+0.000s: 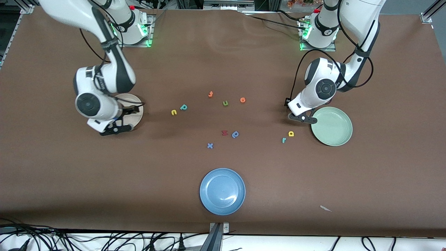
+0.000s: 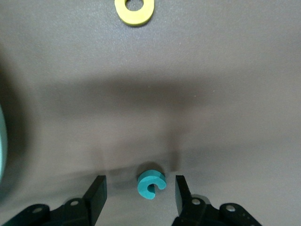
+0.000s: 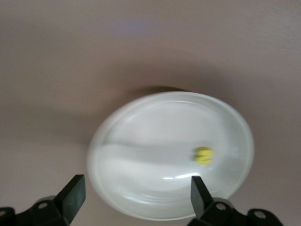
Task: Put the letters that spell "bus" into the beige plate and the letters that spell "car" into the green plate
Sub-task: 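Grasp the yellow u with the right gripper while the left gripper lifts the c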
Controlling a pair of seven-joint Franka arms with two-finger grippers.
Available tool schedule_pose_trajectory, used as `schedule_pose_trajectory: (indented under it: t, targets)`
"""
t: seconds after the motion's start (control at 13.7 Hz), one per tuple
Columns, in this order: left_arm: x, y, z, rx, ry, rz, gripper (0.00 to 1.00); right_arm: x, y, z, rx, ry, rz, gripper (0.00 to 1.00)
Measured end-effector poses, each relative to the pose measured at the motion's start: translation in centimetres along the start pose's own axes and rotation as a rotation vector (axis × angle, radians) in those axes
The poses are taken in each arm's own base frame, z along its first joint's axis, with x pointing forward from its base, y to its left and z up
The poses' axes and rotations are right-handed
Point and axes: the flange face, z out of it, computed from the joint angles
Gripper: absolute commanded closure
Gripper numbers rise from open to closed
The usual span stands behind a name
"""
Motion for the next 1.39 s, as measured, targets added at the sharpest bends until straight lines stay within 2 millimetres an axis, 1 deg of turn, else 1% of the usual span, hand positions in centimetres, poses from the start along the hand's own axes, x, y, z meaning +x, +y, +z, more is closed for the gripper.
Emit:
schedule_pose_trajectory:
  t: [0.15, 0.22, 0.29, 0.37, 0.44, 0.51, 0.59, 0.66, 0.8, 0.88, 0.95, 1.1, 1.24, 1.32, 1.39]
  targets:
    - [0.0, 0.0, 0.1, 0.0, 0.0, 0.0, 0.38, -0.5, -4.9, -0.6, 0.008, 0.016, 0.049, 0.01]
    - [0.0, 0.0, 0.1, 0.0, 0.002, 0.0, 0.37, -0.7, -7.2, -0.6, 0.013, 0.023, 0.075, 0.01]
    - [0.0, 0.1, 0.1, 0.0, 0.003, 0.001, 0.36, -0.9, -9.0, -0.3, 0.017, 0.028, 0.102, 0.01]
    - [0.0, 0.1, 0.1, 0.0, 0.003, 0.002, 0.35, -1.0, -10.5, 0.2, 0.022, 0.032, 0.124, 0.01]
    - [-0.1, 0.2, 0.2, 0.0, 0.001, 0.003, 0.36, -1.0, -11.6, 0.9, 0.027, 0.037, 0.139, 0.01]
    - [-0.1, 0.2, 0.3, 0.0, -0.001, 0.003, 0.43, -1.1, -12.5, 1.7, 0.033, 0.046, 0.143, 0.01]
    - [-0.1, 0.2, 0.4, 0.0, -0.002, 0.004, 0.53, -1.2, -13.3, 2.5, 0.039, 0.058, 0.136, 0.02]
    - [-0.1, 0.2, 0.4, 0.0, -0.002, 0.004, 0.59, -1.5, -14.3, 3.2, 0.043, 0.071, 0.121, 0.02]
    - [-0.1, 0.2, 0.4, 0.0, -0.001, 0.004, 0.61, -2.0, -16.2, 4.2, 0.043, 0.088, 0.09, 0.02]
    - [-0.1, 0.2, 0.4, 0.0, -0.001, 0.004, 0.63, -2.1, -16.8, 4.6, 0.042, 0.096, 0.075, 0.02]
    - [-0.1, 0.2, 0.4, 0.0, -0.001, 0.004, 0.66, -2.0, -17.1, 4.9, 0.043, 0.106, 0.055, 0.05]
    - [-0.1, 0.2, 0.3, 0.0, 0.0, 0.004, 0.78, -1.7, -17.2, 5.7, 0.047, 0.121, 0.001, 0.05]
    - [-0.1, 0.2, 0.3, 0.0, 0.001, 0.004, 0.94, -1.5, -16.9, 6.1, 0.043, 0.124, -0.059, 0.05]
    - [-0.1, 0.2, 0.3, 0.0, 0.002, 0.004, 0.99, -1.4, -16.8, 6.2, 0.04, 0.124, -0.083, 0.05]
    - [-0.1, 0.2, 0.3, 0.0, 0.003, 0.005, 1.0, -1.3, -16.7, 6.2, 0.039, 0.127, -0.098, 0.05]
